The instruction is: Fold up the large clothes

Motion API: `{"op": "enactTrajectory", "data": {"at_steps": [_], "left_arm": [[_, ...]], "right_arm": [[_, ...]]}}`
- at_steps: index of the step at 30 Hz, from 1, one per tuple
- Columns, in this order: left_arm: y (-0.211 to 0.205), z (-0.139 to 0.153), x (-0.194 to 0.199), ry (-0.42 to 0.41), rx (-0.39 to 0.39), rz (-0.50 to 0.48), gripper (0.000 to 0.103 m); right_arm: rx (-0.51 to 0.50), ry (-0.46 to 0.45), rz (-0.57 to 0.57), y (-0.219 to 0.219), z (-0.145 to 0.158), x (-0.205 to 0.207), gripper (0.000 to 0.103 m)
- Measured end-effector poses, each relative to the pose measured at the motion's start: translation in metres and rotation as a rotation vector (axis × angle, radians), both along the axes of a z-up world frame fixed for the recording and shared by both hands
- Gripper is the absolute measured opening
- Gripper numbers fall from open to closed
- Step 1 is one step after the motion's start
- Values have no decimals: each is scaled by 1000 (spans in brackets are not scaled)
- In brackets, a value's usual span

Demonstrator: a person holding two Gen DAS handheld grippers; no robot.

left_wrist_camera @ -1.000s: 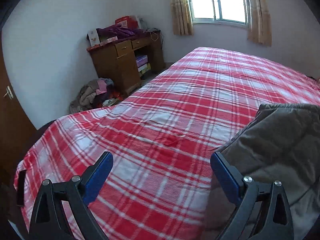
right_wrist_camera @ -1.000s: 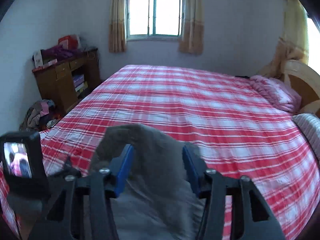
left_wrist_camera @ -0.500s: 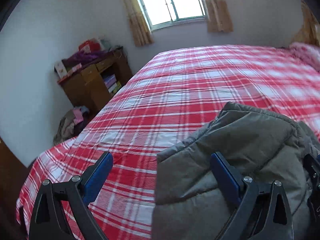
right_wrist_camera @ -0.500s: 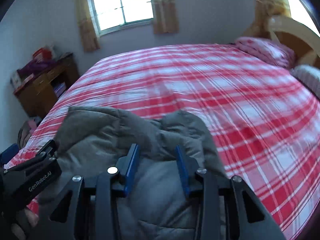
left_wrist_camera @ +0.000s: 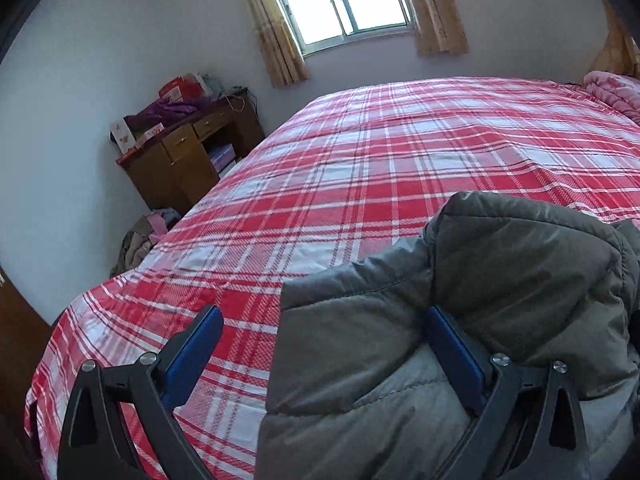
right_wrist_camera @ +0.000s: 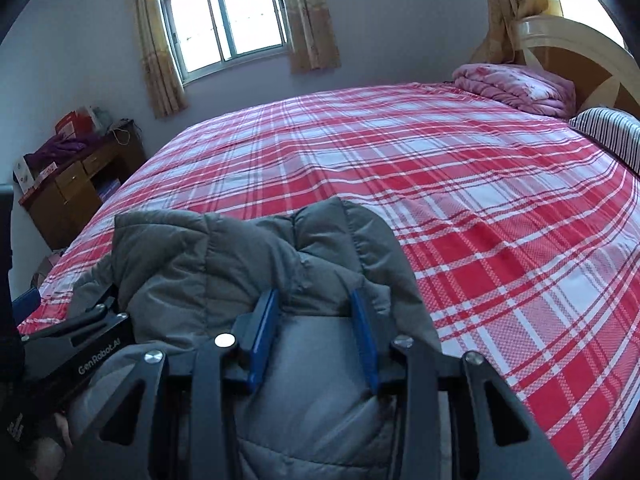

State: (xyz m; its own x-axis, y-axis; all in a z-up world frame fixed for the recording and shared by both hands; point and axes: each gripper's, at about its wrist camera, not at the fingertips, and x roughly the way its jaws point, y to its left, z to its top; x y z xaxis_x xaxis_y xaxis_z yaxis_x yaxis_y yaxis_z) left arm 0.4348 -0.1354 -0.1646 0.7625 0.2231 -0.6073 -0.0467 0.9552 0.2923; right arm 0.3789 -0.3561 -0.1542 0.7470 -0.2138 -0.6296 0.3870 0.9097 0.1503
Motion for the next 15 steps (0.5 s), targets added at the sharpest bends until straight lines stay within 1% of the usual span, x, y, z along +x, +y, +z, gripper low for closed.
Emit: {"op": "enactTrajectory", "data": {"at_steps": [3, 8, 15], "left_arm": [[-2, -5, 1, 3, 2, 3, 102], [0, -11, 2, 8, -20, 10, 102], [2, -13, 2, 1, -35, 14, 102]], "right_arm": [[1, 7, -1, -2, -5, 2, 40], [9, 24, 2, -4, -11, 6, 40], [20, 48, 5, -5, -17, 8, 40]]}}
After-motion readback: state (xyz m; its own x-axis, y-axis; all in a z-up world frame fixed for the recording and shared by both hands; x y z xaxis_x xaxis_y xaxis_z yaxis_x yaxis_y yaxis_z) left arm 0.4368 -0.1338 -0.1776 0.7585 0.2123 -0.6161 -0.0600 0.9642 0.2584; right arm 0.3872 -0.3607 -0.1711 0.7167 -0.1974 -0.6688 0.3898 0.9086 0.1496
